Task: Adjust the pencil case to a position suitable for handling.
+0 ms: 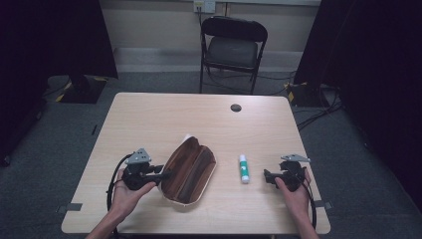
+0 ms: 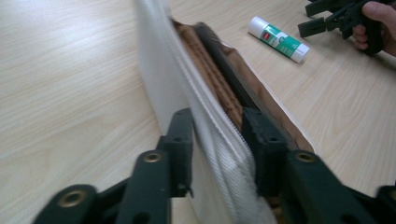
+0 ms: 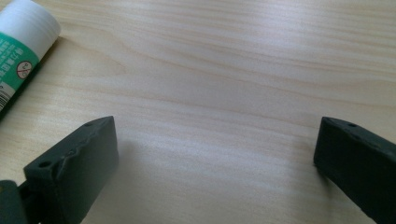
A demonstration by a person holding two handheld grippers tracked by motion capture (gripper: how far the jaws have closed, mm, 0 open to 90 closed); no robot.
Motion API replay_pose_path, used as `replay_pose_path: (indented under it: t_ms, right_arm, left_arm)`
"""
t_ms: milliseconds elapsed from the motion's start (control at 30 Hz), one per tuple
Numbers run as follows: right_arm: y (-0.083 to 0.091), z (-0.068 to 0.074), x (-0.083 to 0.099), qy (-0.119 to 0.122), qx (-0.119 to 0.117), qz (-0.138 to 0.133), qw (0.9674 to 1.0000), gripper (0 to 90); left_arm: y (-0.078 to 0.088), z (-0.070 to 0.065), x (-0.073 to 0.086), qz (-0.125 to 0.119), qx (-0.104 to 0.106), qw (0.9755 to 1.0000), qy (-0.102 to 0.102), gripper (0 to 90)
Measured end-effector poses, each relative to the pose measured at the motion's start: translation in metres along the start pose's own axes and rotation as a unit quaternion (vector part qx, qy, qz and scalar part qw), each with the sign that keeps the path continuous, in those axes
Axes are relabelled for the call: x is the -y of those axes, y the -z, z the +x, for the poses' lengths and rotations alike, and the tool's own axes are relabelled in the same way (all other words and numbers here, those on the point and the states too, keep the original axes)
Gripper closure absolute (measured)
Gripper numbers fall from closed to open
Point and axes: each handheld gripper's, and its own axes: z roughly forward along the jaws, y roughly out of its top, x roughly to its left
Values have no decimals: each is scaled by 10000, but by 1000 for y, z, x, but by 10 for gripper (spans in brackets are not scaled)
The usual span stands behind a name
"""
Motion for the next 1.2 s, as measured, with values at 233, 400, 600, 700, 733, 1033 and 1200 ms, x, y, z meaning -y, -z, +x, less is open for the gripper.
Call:
replay_pose_path:
  t_ms: [233, 400, 600, 700, 733, 1033, 1200]
  right_arm:
    - [0, 0, 0, 2, 0, -1, 10000, 0]
    - [0, 0, 0, 3, -1, -1, 10000, 0]
    - [0, 0, 0, 1, -2, 1, 10000, 0]
    - [0, 0, 0, 6, -13, -4, 10000, 0]
    - [0, 0, 0, 5, -13, -3, 10000, 0]
    - [0, 1, 0, -10, -20, -1, 10000, 0]
    - [0, 1, 0, -1, -25, -1, 10000, 0]
  left_arm:
    - [-7, 9, -14, -107, 211, 9994, -265, 779]
    - [-13, 17, -16, -228, 294, 9992, -112, 661]
    - [4, 17, -6, -270, 132, 9995, 17, 443]
    - [9, 17, 3, -201, 27, 9998, 27, 412]
    - [12, 16, 12, -120, -48, 9999, 40, 405]
    - [8, 18, 21, 58, -88, 9999, -64, 661]
    - [6, 26, 15, 127, -218, 9995, -208, 737]
